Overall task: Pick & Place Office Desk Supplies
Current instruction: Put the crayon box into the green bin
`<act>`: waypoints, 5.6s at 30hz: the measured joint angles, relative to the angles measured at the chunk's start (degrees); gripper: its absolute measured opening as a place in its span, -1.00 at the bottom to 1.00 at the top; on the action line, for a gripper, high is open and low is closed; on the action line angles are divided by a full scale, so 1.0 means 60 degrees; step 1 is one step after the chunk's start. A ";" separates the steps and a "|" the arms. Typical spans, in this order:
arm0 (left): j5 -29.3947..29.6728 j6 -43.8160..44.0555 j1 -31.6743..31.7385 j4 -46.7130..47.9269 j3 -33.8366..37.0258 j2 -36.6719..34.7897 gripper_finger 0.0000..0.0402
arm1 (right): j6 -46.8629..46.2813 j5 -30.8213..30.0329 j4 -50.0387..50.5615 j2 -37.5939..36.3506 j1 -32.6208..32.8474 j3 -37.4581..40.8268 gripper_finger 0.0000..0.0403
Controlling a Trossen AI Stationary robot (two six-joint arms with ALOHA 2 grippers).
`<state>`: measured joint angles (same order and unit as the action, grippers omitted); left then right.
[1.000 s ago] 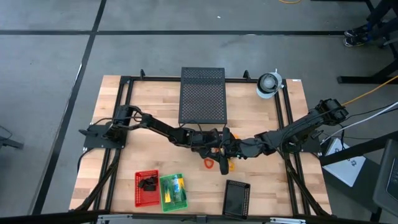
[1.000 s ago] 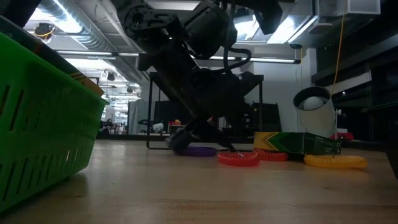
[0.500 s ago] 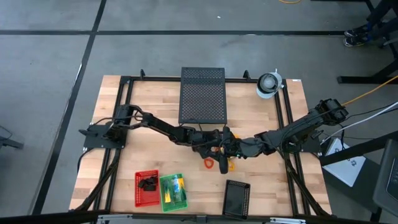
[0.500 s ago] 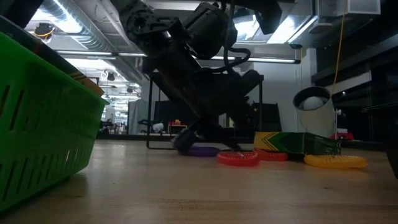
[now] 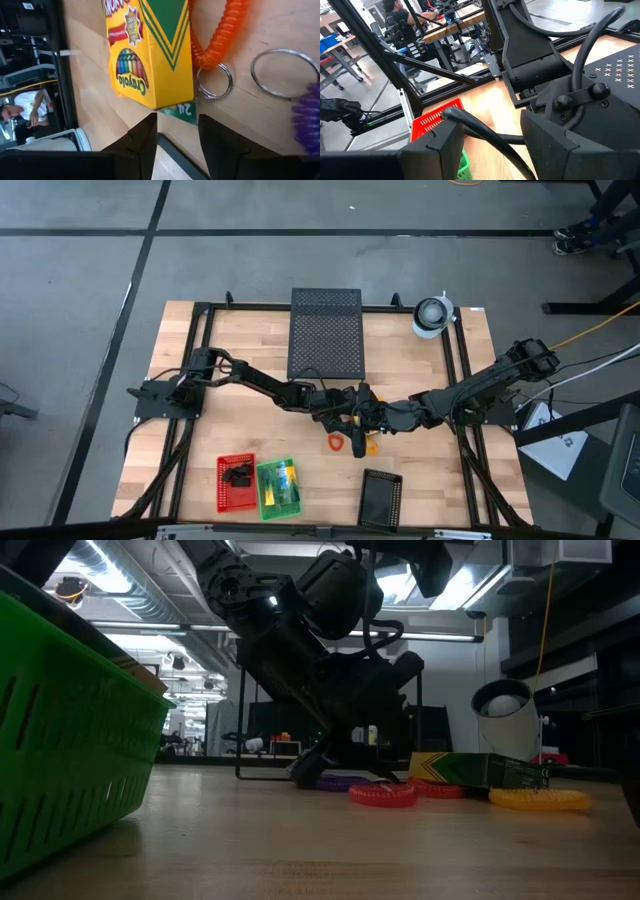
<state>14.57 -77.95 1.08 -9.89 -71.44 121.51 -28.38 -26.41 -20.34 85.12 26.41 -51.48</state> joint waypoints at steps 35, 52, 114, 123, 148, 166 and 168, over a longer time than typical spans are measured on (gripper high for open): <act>0.1014 0.0233 -0.0413 0.1071 -0.1039 0.0551 -0.99 | -0.0158 0.0325 -0.0047 -0.0007 0.0028 0.0000 -0.03; 0.2601 0.0914 -0.1250 0.2885 -0.1013 -0.0935 -0.99 | 0.1557 0.1781 -0.1118 -0.0011 0.0412 -0.0036 -0.03; 0.6589 0.6047 -0.6299 0.7462 -0.1035 -0.8297 -0.99 | 0.3863 0.2156 -0.2250 0.0179 -0.0620 -0.0284 -0.03; 0.6652 0.4877 -0.6495 0.6141 -0.1035 -0.8290 -0.99 | 0.5598 0.2573 -0.2916 0.1789 -0.0835 -0.1277 0.03; 0.5966 0.4560 -0.6364 0.5565 -0.1035 -0.8286 -0.99 | 0.6058 0.3053 -0.3057 0.2350 -0.0954 -0.2160 0.08; 0.5068 0.4423 -0.5650 0.5384 -0.1035 -0.8279 -0.99 | 0.6087 0.3081 -0.3253 0.2350 -0.0954 -0.2157 -0.03; 0.5118 0.4374 -0.5650 0.5358 -0.1035 -0.8279 -0.99 | 0.6087 0.3072 -0.3250 0.2350 -0.0954 -0.2157 -0.13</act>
<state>45.28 -51.70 -32.82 22.26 -77.65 71.83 8.14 -7.98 -39.84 99.22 20.69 -64.42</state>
